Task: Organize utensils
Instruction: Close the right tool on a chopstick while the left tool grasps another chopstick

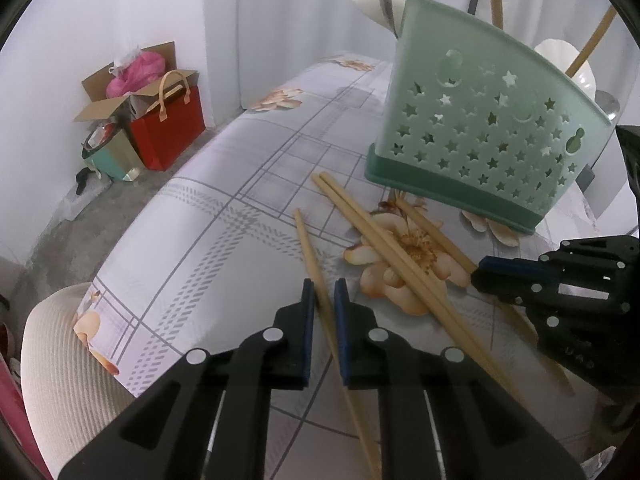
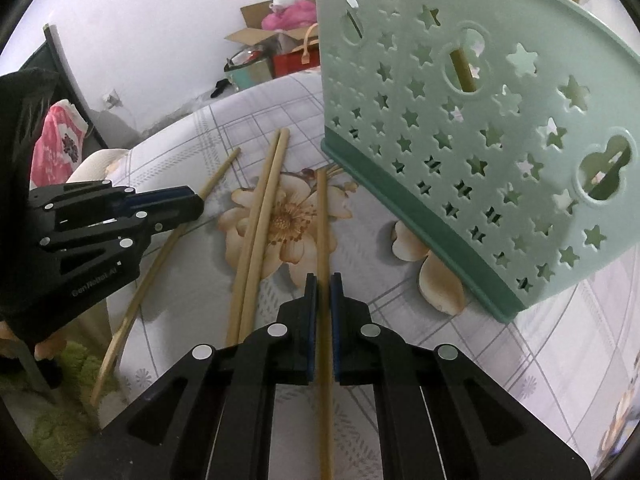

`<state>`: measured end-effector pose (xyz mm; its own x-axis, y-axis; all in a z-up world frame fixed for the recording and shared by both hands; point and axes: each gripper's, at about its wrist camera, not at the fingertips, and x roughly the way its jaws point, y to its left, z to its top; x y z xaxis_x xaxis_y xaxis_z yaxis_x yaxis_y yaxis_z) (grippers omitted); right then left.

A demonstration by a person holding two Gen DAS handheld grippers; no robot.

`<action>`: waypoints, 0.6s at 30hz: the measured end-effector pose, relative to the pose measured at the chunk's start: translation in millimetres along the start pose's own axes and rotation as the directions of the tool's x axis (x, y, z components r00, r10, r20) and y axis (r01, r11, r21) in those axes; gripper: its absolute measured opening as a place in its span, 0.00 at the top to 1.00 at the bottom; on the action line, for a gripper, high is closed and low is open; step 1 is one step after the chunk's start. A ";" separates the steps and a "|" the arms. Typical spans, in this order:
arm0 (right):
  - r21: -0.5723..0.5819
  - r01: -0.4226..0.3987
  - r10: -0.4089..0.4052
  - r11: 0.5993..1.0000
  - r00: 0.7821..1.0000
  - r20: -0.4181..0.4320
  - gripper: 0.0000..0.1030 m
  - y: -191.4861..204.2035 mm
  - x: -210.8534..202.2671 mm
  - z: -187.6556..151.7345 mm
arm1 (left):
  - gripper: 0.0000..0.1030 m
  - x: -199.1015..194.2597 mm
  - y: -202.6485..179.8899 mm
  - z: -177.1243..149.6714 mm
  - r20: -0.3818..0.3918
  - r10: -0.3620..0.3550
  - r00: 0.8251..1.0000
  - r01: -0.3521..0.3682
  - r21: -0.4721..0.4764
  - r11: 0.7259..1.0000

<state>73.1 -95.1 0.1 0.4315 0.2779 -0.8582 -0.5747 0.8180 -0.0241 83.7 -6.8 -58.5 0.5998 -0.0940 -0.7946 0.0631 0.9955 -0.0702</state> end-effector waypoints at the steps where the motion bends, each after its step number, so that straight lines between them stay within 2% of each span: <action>1: 0.001 0.001 -0.001 1.000 1.000 0.000 0.95 0.1 -0.7 -0.9 | 0.91 -0.1 -0.2 -0.2 0.000 0.002 1.000 -0.002 0.002 1.000; 18: 0.002 0.002 -0.002 1.000 1.000 -0.001 0.95 0.2 -2.9 -3.0 | 0.90 0.1 -4.9 -2.2 0.000 0.019 1.000 -0.019 0.024 1.000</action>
<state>69.7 -97.3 1.1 0.4318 0.2754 -0.8589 -0.5726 0.8194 -0.0251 81.6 -11.7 -59.6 0.6011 -0.0755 -0.7956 0.0709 0.9966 -0.0410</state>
